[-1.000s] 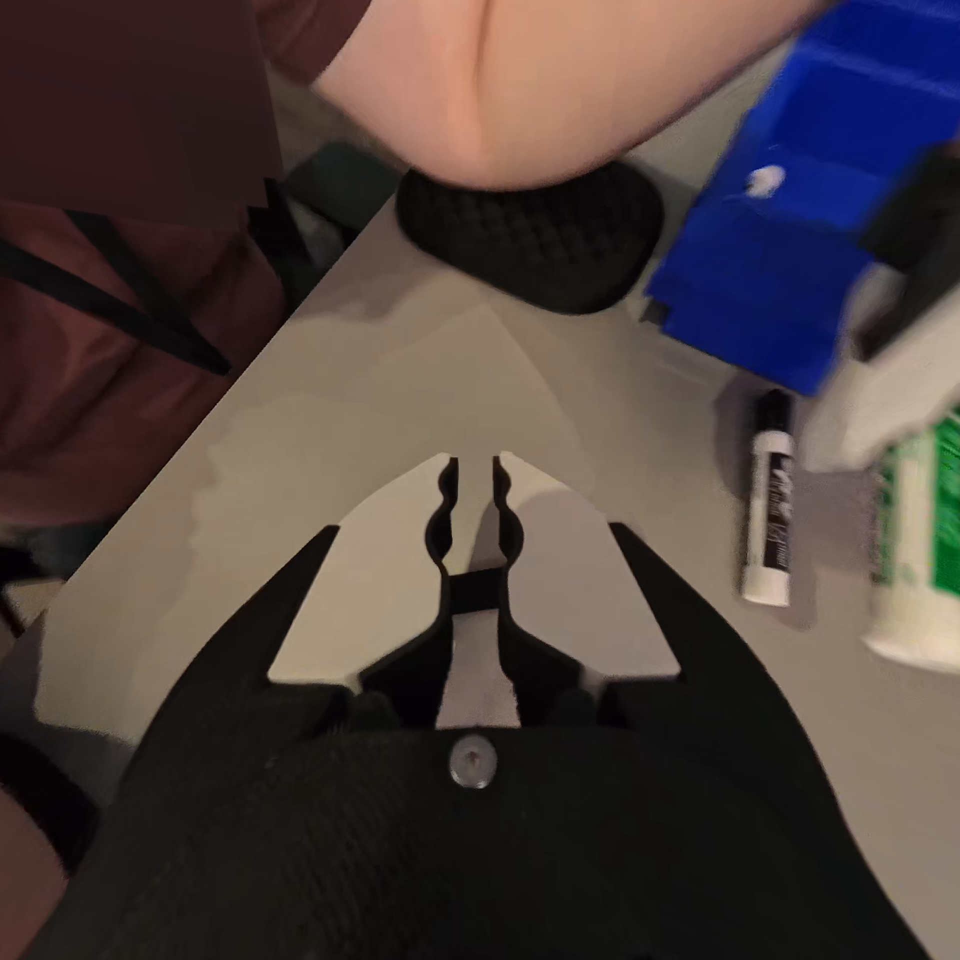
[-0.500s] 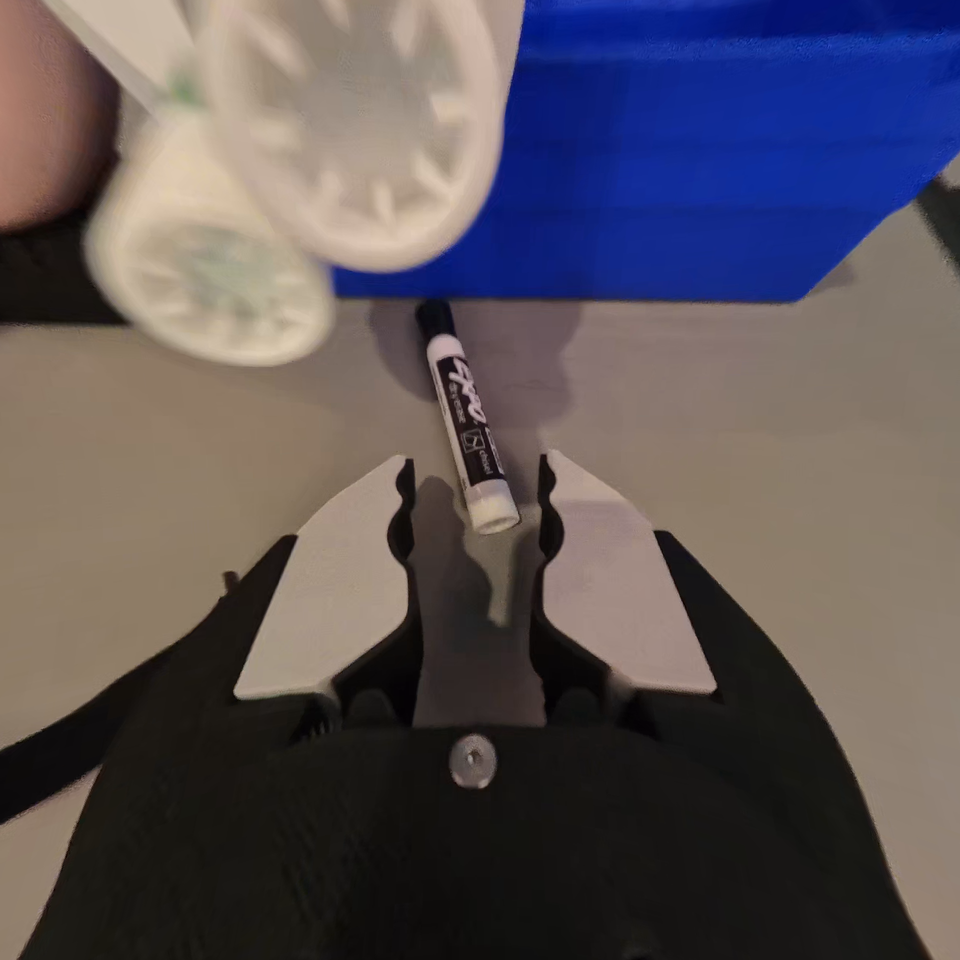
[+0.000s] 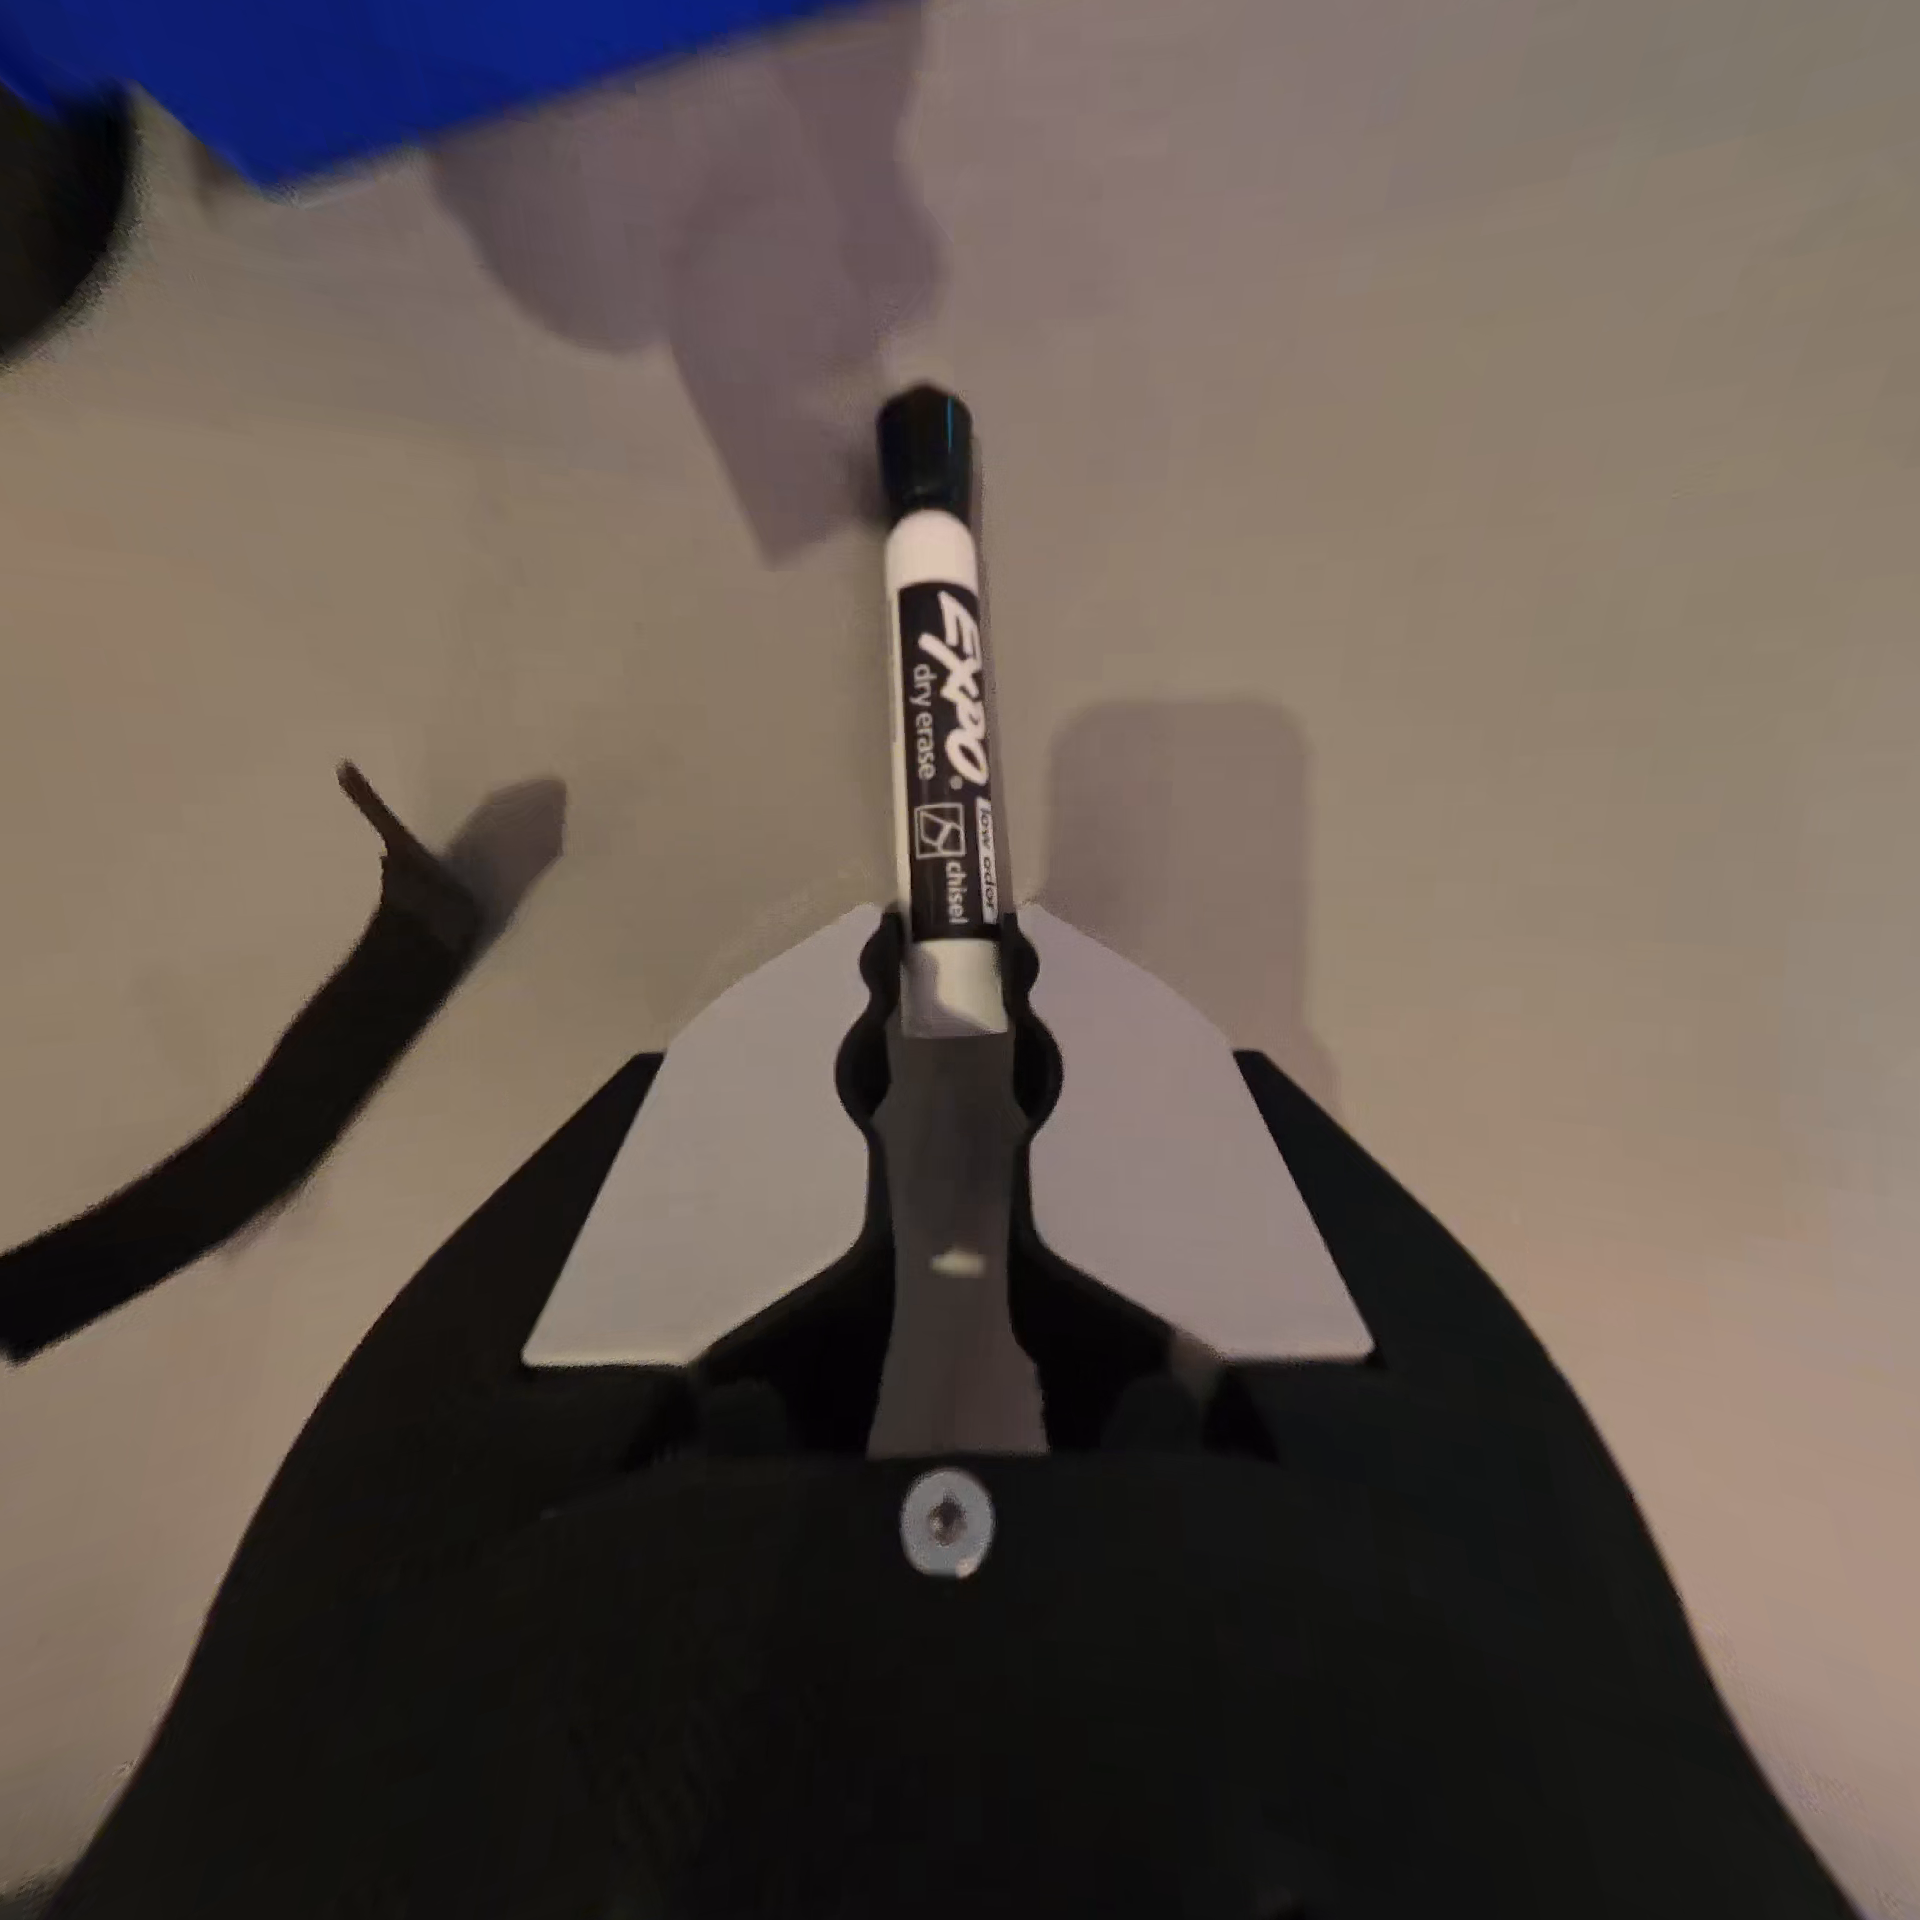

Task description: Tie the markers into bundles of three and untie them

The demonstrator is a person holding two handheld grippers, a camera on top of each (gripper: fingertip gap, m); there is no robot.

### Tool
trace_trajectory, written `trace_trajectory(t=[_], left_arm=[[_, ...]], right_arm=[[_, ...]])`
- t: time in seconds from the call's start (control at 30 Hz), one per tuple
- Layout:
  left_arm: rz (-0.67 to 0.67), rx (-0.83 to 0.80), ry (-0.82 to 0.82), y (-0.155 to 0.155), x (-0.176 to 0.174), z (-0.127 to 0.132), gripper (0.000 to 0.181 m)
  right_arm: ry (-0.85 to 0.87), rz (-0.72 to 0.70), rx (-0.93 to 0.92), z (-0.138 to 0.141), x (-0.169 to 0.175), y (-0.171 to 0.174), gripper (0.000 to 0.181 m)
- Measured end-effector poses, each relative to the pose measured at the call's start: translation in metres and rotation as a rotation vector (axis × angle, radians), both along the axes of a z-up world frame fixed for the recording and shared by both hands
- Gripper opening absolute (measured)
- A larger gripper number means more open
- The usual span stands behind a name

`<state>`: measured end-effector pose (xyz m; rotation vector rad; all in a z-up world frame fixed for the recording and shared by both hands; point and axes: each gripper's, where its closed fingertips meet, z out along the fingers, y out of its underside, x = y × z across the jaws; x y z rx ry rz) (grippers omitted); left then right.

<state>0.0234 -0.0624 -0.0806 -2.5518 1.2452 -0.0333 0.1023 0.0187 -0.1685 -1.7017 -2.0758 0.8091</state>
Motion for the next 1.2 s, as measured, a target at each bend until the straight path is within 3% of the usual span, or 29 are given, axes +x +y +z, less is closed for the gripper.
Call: trace_trajectory(t=[0.07,0.13,0.2,0.27,0.5,0.63,0.7,0.8,0.93,1.03,1.2], left_arm=[[0.001,0.0,0.005,-0.001,-0.002,0.0,0.037],[0.01,-0.003,0.005,-0.001,-0.003,0.0,0.037],[0.01,-0.005,0.005,-0.001,-0.003,0.0,0.037],[0.009,-0.001,0.006,-0.001,-0.003,0.001,0.037],[0.006,-0.021,0.012,-0.003,-0.003,-0.003,0.037],[0.006,-0.034,0.013,-0.003,-0.004,-0.006,0.037],[0.006,-0.043,0.023,-0.002,-0.005,-0.009,0.037],[0.008,-0.059,0.03,-0.002,-0.006,-0.013,0.037],[0.005,-0.079,0.048,-0.002,-0.007,-0.019,0.037],[-0.009,-0.077,0.034,0.0,-0.003,-0.02,0.037],[-0.039,-0.073,0.019,0.002,0.005,-0.021,0.037]], right_arm=[[-0.14,-0.045,-0.004,-0.007,0.023,0.001,0.02],[-0.246,-0.128,-0.126,-0.006,0.034,-0.009,0.02],[-0.245,-0.152,-0.169,-0.002,0.029,-0.017,0.027],[-0.227,-0.139,-0.088,-0.005,0.021,-0.011,0.04],[-0.213,-0.047,0.067,-0.01,0.005,-0.016,0.042],[-0.212,-0.078,0.062,-0.011,0.016,-0.004,0.021],[-0.198,-0.086,0.016,-0.008,0.02,-0.002,0.02],[-0.125,-0.151,-0.017,0.021,0.023,0.007,0.02],[0.051,-0.177,0.037,0.086,0.04,0.018,0.02],[0.251,-0.047,0.031,0.13,0.044,-0.001,0.02],[0.286,0.07,0.167,0.138,0.032,-0.026,0.02]])
